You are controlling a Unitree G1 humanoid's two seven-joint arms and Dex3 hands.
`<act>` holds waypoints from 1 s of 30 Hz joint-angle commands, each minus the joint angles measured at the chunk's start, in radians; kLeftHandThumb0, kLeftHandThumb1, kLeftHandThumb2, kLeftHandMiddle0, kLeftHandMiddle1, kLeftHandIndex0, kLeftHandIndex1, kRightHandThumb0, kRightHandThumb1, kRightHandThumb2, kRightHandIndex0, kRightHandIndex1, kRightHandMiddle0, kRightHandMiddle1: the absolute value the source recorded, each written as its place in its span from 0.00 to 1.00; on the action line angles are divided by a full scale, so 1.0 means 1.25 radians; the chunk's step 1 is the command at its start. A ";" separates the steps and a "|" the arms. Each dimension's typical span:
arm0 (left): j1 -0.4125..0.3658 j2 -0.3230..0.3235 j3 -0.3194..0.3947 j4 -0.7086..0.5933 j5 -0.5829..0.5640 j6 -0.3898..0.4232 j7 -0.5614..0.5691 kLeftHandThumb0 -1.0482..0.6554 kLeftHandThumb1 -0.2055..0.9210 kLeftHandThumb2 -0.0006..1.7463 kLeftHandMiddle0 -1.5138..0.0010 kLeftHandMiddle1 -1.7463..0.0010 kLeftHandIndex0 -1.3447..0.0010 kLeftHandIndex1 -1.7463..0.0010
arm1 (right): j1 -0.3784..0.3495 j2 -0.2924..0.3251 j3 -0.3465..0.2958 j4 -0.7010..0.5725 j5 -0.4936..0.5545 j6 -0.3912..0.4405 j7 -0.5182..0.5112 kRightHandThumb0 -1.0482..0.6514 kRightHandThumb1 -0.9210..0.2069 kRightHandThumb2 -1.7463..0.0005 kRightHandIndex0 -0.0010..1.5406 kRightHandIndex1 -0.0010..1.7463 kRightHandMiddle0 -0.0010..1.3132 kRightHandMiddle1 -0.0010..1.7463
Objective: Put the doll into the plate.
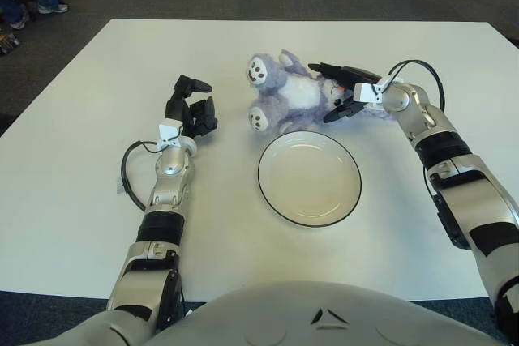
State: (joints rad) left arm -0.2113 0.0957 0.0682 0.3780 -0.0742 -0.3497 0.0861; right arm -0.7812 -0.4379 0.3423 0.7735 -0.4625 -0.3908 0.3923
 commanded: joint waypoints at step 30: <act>0.113 -0.055 -0.001 -0.009 0.008 0.021 0.016 0.38 0.70 0.56 0.21 0.00 0.70 0.00 | 0.044 0.028 0.043 0.063 -0.027 0.017 -0.096 0.19 0.51 0.58 0.01 0.16 0.00 0.05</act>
State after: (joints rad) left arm -0.1833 0.0830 0.0722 0.3188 -0.0689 -0.3319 0.0990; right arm -0.7686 -0.4154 0.3775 0.8430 -0.4634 -0.3888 0.2970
